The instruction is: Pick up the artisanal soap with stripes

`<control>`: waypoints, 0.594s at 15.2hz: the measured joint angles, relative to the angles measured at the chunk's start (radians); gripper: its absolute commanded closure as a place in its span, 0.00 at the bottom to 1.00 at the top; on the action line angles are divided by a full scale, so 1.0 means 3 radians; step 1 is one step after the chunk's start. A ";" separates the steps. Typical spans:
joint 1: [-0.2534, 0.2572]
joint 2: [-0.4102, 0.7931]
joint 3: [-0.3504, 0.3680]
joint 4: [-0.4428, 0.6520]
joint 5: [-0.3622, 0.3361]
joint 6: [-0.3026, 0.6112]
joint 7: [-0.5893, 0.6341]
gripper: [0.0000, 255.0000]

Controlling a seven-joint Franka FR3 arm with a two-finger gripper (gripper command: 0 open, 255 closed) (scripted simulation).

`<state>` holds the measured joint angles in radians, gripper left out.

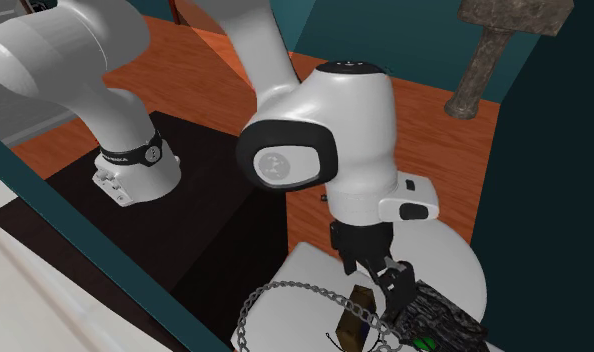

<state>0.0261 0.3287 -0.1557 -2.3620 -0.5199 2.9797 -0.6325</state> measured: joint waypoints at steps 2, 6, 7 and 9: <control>0.0037 0.0106 -0.0050 0.0030 -0.0048 0.0080 0.0055 0.00; 0.0096 0.0233 -0.0120 0.0064 -0.0102 0.0178 0.0129 1.00; 0.0098 0.0236 -0.0122 0.0065 -0.0104 0.0182 0.0131 1.00; 0.0100 0.0239 -0.0123 0.0067 -0.0105 0.0185 0.0133 1.00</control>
<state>0.0561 0.4006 -0.1925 -2.3421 -0.5514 3.0354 -0.5927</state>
